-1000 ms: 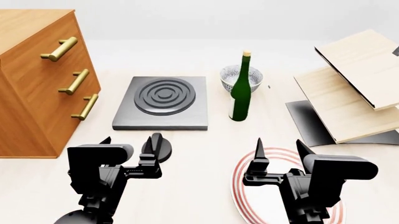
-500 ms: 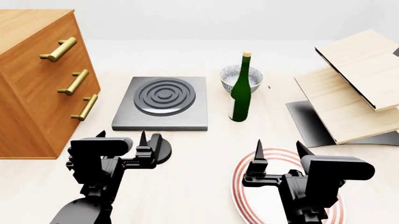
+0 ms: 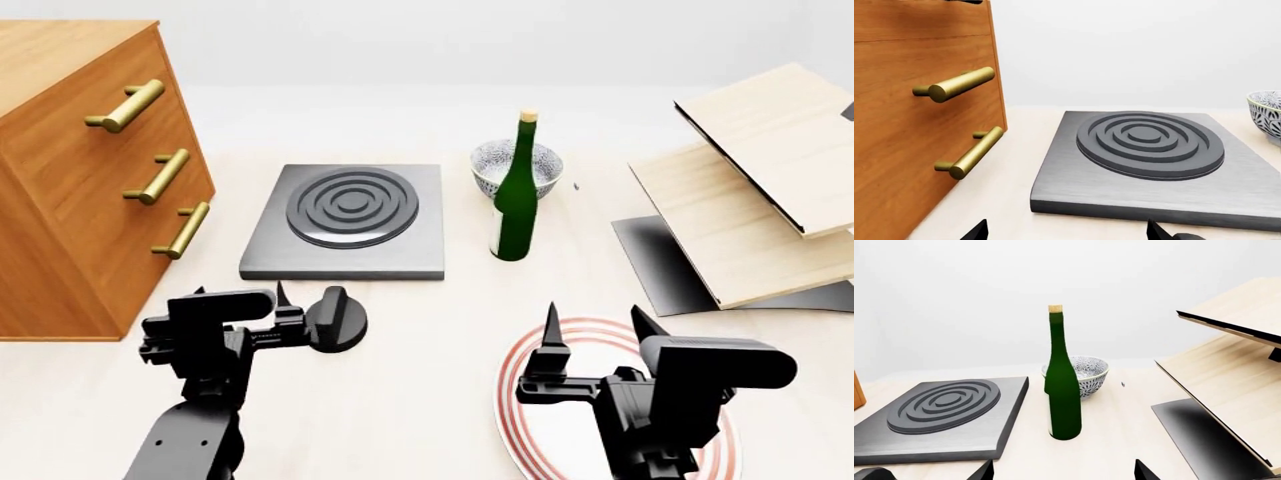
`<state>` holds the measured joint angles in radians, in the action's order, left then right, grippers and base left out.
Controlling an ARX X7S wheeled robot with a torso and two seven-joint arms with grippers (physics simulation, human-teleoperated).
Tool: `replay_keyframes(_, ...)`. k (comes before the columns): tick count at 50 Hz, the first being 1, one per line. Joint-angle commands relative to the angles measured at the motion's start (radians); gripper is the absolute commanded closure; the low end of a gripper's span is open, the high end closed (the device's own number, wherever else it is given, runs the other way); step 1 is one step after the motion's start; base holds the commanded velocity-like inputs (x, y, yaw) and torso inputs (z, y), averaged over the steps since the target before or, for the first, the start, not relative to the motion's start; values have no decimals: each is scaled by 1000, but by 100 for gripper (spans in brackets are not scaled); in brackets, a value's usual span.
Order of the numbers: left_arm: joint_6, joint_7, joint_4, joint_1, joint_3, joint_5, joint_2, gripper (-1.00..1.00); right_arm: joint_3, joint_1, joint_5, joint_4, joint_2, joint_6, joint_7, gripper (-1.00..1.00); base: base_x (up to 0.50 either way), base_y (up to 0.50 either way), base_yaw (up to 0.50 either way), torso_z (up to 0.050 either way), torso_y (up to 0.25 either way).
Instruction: Turn on the stove.
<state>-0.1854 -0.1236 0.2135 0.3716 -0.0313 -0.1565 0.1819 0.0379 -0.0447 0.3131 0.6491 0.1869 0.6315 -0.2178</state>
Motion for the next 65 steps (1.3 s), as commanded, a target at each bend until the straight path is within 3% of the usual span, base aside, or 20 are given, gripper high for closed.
replay_keyframes(1, 129, -14, 199, 43, -2, 34, 0, -100, 9, 3, 2, -7, 5, -8, -7, -100, 0, 0, 0, 0, 0)
replay_keyframes(15, 258, -25, 403, 67, -58, 80, -44, -100, 11, 2, 12, -16, 9, -16, -14, -100, 0, 0, 0, 0, 0)
replay_keyframes(28, 425, -30, 754, 211, -72, 82, -95, -100, 11, -1, 25, -15, 17, -13, -20, -100, 0, 0, 0, 0, 0)
replay_keyframes(42, 209, 1, 377, 92, -181, 92, -144, -100, 6, 13, 30, -19, 25, -40, -23, -100, 0, 0, 0, 0, 0)
replay_keyframes(53, 48, 25, 89, -5, -253, 57, -130, -100, 10, 17, 32, -31, 27, -55, -27, -100, 0, 0, 0, 0, 0)
replay_keyframes(61, -295, 40, -441, -110, -226, -63, -36, -100, 10, 22, 37, -33, 29, -59, -32, -100, 0, 0, 0, 0, 0)
replay_keyframes(65, -390, 26, -600, -151, -183, -119, -6, -100, 18, 23, 33, -34, 31, -61, -34, -100, 0, 0, 0, 0, 0)
